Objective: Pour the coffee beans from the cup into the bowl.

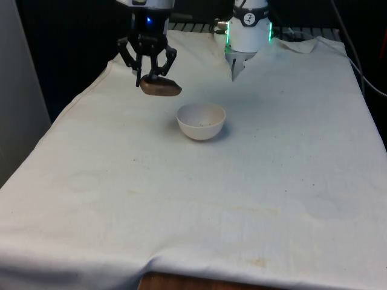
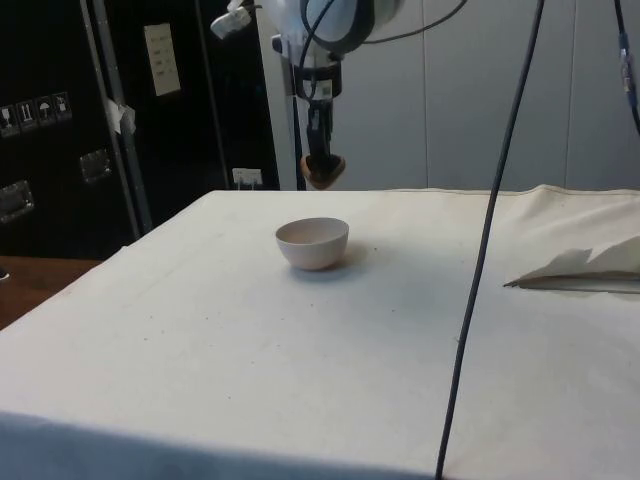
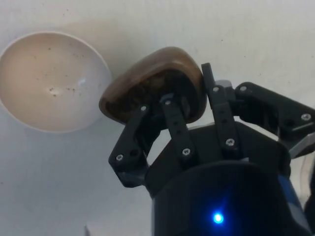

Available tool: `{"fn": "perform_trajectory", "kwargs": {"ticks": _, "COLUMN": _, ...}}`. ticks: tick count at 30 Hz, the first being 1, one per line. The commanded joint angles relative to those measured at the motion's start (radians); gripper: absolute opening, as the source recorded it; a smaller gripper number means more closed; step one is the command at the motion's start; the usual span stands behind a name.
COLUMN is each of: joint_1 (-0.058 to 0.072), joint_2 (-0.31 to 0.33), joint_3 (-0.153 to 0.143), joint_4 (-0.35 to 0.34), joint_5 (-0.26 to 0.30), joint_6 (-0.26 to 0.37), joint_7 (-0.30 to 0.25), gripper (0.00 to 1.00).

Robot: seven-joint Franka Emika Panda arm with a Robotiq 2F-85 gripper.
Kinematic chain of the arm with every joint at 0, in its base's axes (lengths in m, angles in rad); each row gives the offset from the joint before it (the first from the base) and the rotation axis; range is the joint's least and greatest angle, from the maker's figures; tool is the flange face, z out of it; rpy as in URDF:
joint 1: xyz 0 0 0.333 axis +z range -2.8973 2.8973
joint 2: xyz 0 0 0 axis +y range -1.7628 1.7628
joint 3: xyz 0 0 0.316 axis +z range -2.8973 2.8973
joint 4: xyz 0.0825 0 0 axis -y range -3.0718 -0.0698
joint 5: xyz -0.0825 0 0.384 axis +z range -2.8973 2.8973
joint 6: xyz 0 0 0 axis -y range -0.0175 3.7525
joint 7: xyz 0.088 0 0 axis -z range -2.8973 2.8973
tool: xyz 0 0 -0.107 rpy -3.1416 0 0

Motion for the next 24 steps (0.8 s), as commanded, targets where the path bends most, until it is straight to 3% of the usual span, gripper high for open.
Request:
{"fn": "perform_trajectory", "kwargs": {"ticks": 1, "joint_1": 0.012, "joint_2": -0.001, "joint_3": -0.015, "joint_4": -0.003, "joint_5": -0.037, "joint_6": 0.012, "joint_7": 0.030, "gripper": 0.04}}
{"fn": "perform_trajectory", "kwargs": {"ticks": 4, "joint_1": 0.013, "joint_2": 0.000, "joint_3": -0.014, "joint_4": -0.001, "joint_5": -0.070, "joint_6": 0.009, "joint_7": 0.056, "gripper": 0.04}}
{"fn": "perform_trajectory", "kwargs": {"ticks": 5, "joint_1": 0.003, "joint_2": 0.000, "joint_3": 0.000, "joint_4": 0.000, "joint_5": -0.047, "joint_6": 0.000, "joint_7": 0.039, "gripper": 0.04}}
{"fn": "perform_trajectory", "kwargs": {"ticks": 6, "joint_1": 0.013, "joint_2": 0.001, "joint_3": -0.014, "joint_4": 0.000, "joint_5": -0.080, "joint_6": 0.009, "joint_7": 0.065, "gripper": 0.04}}
{"fn": "perform_trajectory", "kwargs": {"ticks": 23, "joint_1": 0.016, "joint_2": 0.000, "joint_3": -0.007, "joint_4": 0.007, "joint_5": -0.247, "joint_6": -0.011, "joint_7": 0.236, "gripper": 0.04}}
{"fn": "perform_trajectory", "kwargs": {"ticks": 24, "joint_1": 0.006, "joint_2": 0.001, "joint_3": 0.002, "joint_4": 0.004, "joint_5": -0.228, "joint_6": -0.004, "joint_7": 0.215, "gripper": 0.04}}
